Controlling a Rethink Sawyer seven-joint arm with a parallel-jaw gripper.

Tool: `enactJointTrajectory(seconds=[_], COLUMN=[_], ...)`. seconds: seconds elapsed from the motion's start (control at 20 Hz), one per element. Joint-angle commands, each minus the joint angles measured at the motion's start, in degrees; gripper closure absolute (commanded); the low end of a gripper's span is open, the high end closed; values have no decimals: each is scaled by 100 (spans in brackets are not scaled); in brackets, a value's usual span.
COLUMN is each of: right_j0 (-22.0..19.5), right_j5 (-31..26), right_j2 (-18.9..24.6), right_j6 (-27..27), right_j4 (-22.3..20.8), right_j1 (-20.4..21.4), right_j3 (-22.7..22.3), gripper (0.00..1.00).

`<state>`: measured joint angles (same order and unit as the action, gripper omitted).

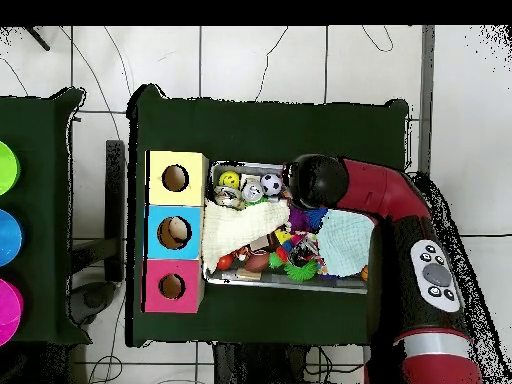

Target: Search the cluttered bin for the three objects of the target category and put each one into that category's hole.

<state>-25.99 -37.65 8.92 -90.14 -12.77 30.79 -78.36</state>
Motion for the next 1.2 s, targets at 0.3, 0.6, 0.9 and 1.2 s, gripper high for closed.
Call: enactJointTrajectory(seconds=[0.3,0.6,0.9,1.2], right_j0=[-643,-740,-725,-809], right_j5=[-444,-159,-14,175], right_j2=[832,966,970,1022], right_j6=[1354,1237,969,893], right_j4=[-628,-886,-1102,-1281], right_j1=[-770,-945,-964,-1034], right_j3=[252,268,91,-39], gripper=[0,0,0,0])
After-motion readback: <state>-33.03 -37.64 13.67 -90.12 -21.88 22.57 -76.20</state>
